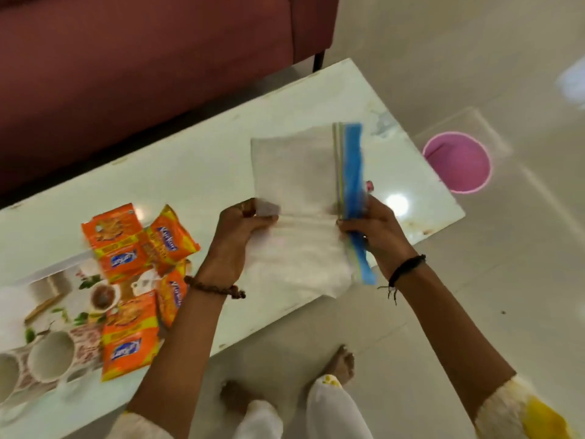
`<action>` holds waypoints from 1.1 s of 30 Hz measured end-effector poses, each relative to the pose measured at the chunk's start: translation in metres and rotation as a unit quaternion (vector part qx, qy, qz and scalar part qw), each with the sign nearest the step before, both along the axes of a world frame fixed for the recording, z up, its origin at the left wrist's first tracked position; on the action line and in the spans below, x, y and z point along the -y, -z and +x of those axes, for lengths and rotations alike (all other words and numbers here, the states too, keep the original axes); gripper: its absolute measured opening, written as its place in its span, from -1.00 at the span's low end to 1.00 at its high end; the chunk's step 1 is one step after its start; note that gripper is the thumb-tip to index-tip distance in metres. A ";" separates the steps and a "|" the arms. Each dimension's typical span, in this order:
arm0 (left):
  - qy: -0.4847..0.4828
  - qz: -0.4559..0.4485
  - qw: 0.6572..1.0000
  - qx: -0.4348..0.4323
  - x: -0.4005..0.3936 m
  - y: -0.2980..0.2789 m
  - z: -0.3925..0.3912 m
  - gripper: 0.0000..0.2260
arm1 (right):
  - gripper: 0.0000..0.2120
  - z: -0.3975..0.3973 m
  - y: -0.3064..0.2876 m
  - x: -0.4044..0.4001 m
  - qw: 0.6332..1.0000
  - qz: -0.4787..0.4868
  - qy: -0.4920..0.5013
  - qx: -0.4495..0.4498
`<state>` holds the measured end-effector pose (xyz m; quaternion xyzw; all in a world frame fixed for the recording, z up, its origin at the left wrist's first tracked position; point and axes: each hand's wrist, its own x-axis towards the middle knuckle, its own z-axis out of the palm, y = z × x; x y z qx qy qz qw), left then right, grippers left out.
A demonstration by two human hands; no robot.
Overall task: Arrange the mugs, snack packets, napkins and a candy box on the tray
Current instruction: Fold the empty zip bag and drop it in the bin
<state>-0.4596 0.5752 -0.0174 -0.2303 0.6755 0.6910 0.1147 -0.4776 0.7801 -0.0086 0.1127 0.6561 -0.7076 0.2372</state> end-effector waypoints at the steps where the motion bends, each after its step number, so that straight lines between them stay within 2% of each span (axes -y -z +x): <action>1: -0.010 0.012 1.000 -0.003 -0.015 -0.001 -0.008 -0.57 | -0.74 -0.006 0.000 -0.011 1.000 0.003 0.024 0.010; 3: -0.007 0.025 0.999 -0.023 -0.039 -0.006 -0.023 -0.41 | -0.79 -0.017 0.001 -0.029 0.997 -0.001 0.061 0.040; 4: 0.003 0.021 0.999 -0.039 -0.047 -0.008 -0.029 -0.41 | -0.72 -0.021 0.001 -0.036 0.994 -0.017 0.081 0.068; 7: 0.047 -0.027 0.995 -0.082 -0.065 -0.015 -0.051 -0.60 | -0.60 -0.034 -0.004 -0.064 0.967 -0.108 0.130 0.189; 9: 0.065 -0.103 0.987 -0.102 -0.071 -0.016 -0.066 -0.61 | -0.49 -0.042 -0.009 -0.082 0.943 -0.168 0.111 0.263; 11: 0.092 -0.169 0.975 -0.111 -0.081 -0.018 -0.085 -0.57 | -0.36 -0.050 -0.010 -0.098 0.944 -0.180 0.042 0.274; 13: 0.114 -0.184 0.971 -0.098 -0.092 -0.015 -0.103 -0.57 | -0.52 -0.061 -0.005 -0.105 0.956 -0.147 0.000 0.254; 15: 0.096 -0.139 0.984 -0.066 -0.101 -0.010 -0.119 -0.62 | -0.63 -0.077 0.005 -0.109 0.968 -0.117 0.041 0.217; 18: 0.016 0.036 0.999 0.020 -0.122 -0.006 -0.148 -0.86 | -0.66 -0.107 0.020 -0.125 0.969 -0.101 0.144 0.176; 20: 0.019 0.079 0.991 0.104 -0.138 -0.001 -0.163 -0.83 | -0.72 -0.124 0.028 -0.137 0.969 -0.075 0.189 0.143; 21: 0.046 0.066 0.988 0.134 -0.147 0.001 -0.170 -0.81 | -0.74 -0.131 0.033 -0.145 0.971 -0.047 0.202 0.118; 23: 0.125 0.011 0.983 0.135 -0.165 0.003 -0.182 -0.69 | -0.71 -0.145 0.040 -0.161 0.977 0.022 0.206 0.060; 25: 0.198 -0.052 0.976 0.082 -0.182 0.006 -0.196 -0.44 | -0.72 -0.157 0.043 -0.176 0.978 0.052 0.201 0.034; 26: 0.207 -0.082 0.974 0.041 -0.194 0.006 -0.205 -0.41 | -0.75 -0.165 0.045 -0.186 0.977 0.044 0.205 0.033; 29: 0.196 -0.220 0.953 -0.066 -0.239 0.011 -0.236 -0.63 | -0.89 -0.187 0.051 -0.222 0.977 -0.038 0.195 0.075; 31: 0.209 -0.280 0.931 -0.109 -0.277 0.021 -0.259 -0.70 | -0.71 -0.210 0.057 -0.256 0.978 -0.052 0.174 0.103; 33: 0.227 -0.290 0.923 -0.111 -0.318 0.041 -0.281 -0.71 | -0.58 -0.232 0.067 -0.292 0.977 -0.005 0.172 0.128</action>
